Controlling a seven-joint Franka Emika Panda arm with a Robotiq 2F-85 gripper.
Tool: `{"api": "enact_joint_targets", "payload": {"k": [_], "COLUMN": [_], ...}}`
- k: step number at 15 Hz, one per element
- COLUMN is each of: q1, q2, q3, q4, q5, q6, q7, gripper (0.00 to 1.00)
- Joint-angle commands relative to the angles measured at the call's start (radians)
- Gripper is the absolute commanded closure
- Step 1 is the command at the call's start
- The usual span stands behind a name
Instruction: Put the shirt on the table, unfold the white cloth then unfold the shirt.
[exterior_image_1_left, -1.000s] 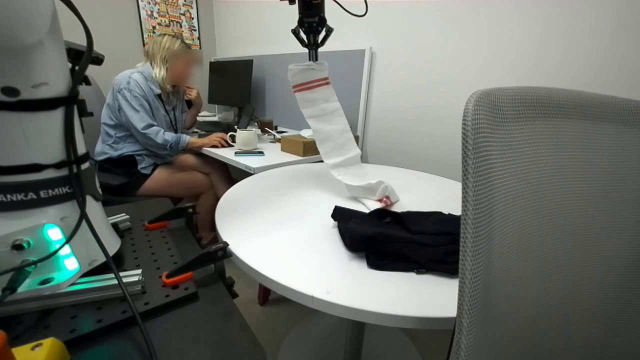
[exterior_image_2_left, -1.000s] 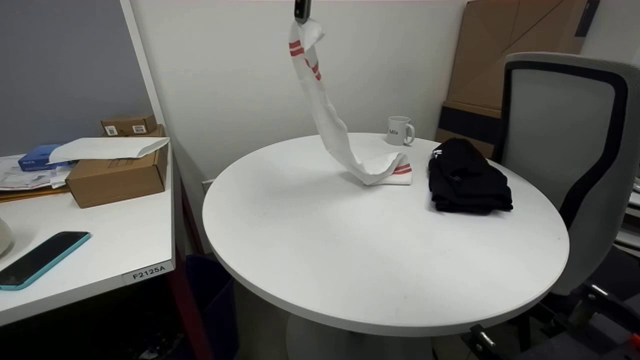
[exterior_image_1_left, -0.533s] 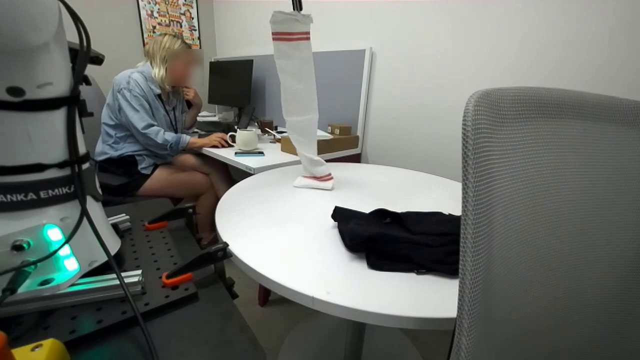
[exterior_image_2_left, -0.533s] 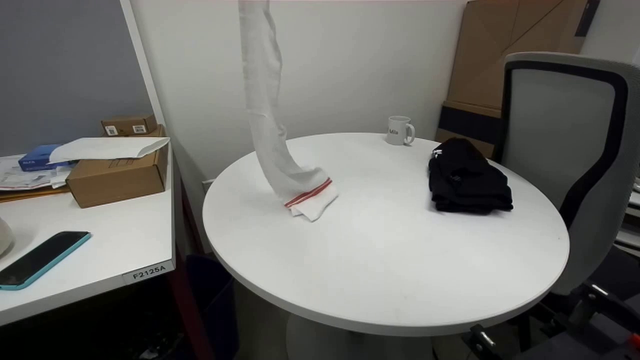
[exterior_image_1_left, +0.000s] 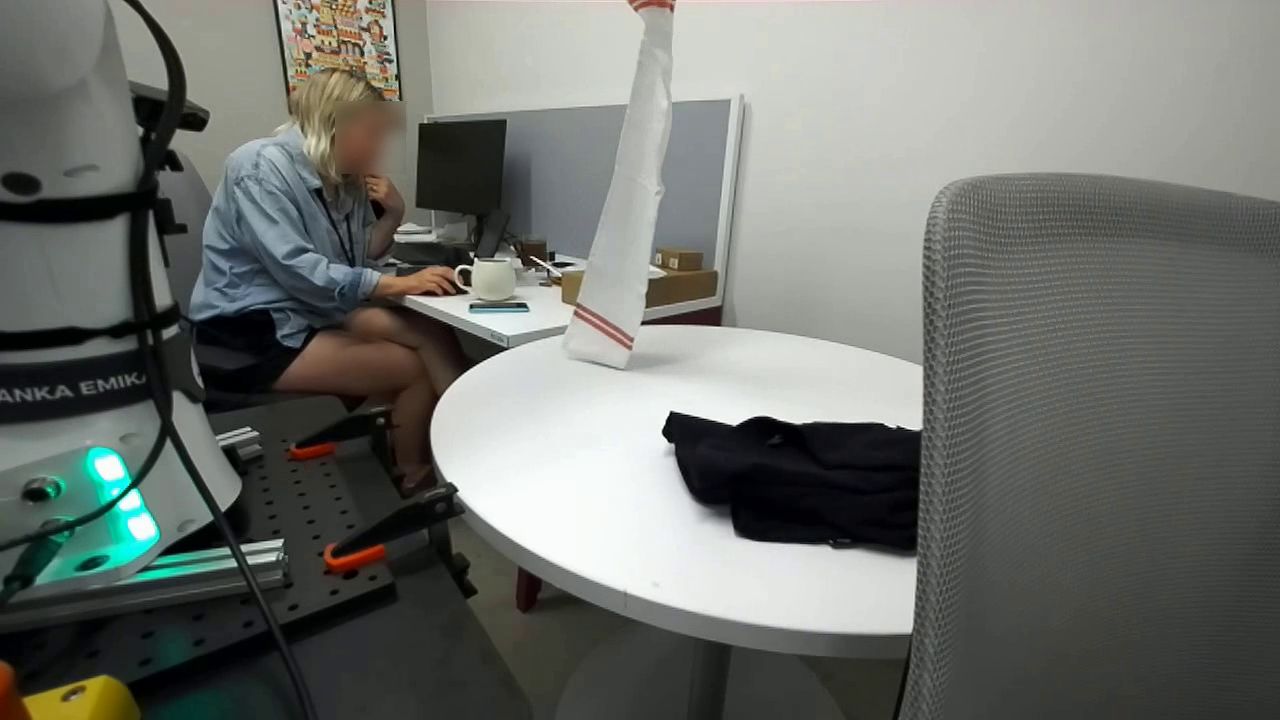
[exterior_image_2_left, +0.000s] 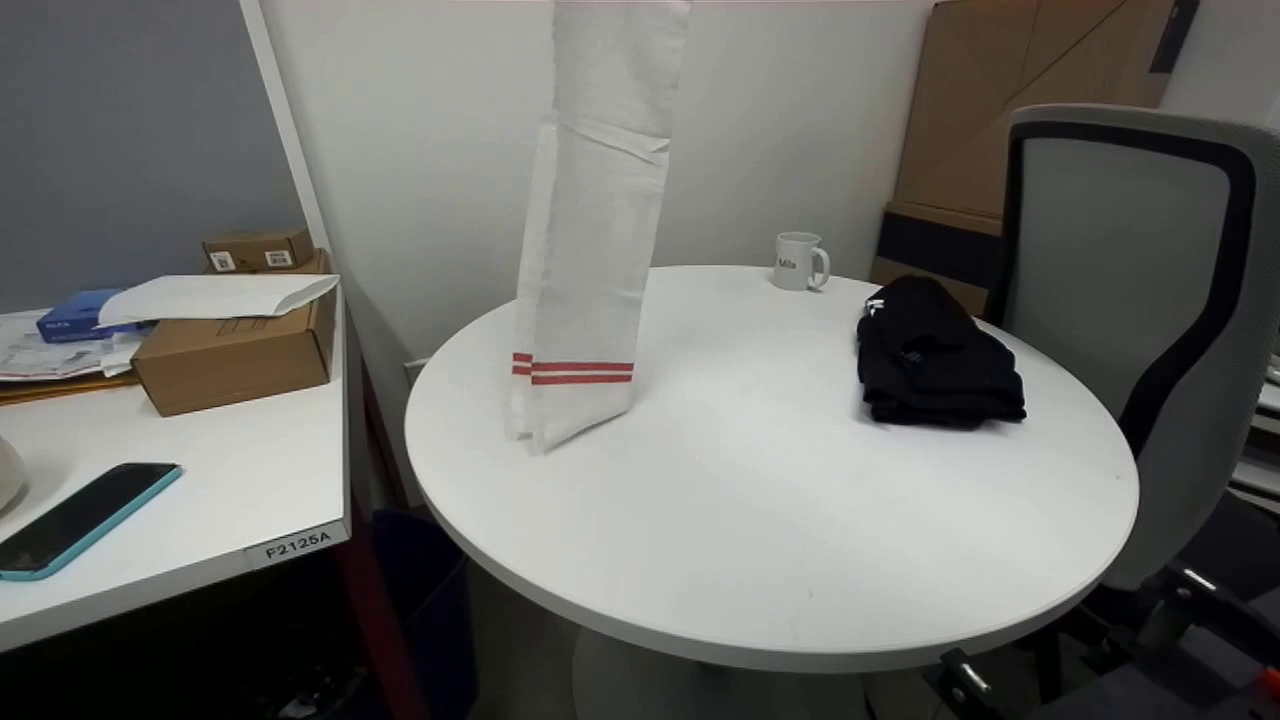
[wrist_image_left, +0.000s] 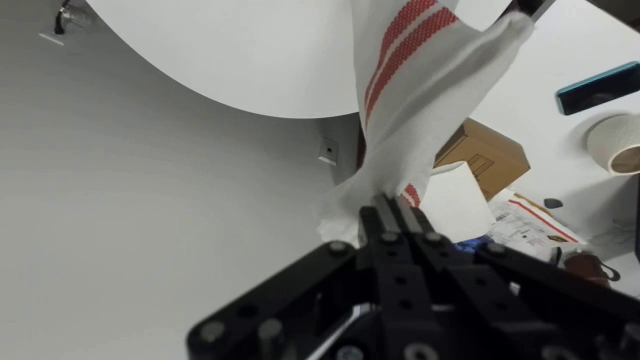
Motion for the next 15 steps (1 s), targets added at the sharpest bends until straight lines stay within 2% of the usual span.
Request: {"api": "enact_joint_targets", "payload": {"k": [1,9,12,15], "q1": [-0.016,-0.070,-0.050,-0.036], "q2": [0.154,0.372,0.490,0.526], "q3": [-0.013,-0.058,-0.062,-0.046], "q4": [0.243,0.592,0.721,0.686], "q5": [-0.020,-0.042,-0.098,-0.128], "q6": [-0.077,-0.114,-0.151,-0.160], "q7": [-0.016,0.033,-0.022,-0.130], "gripper": [1.00,1.00,1.00,1.00]}}
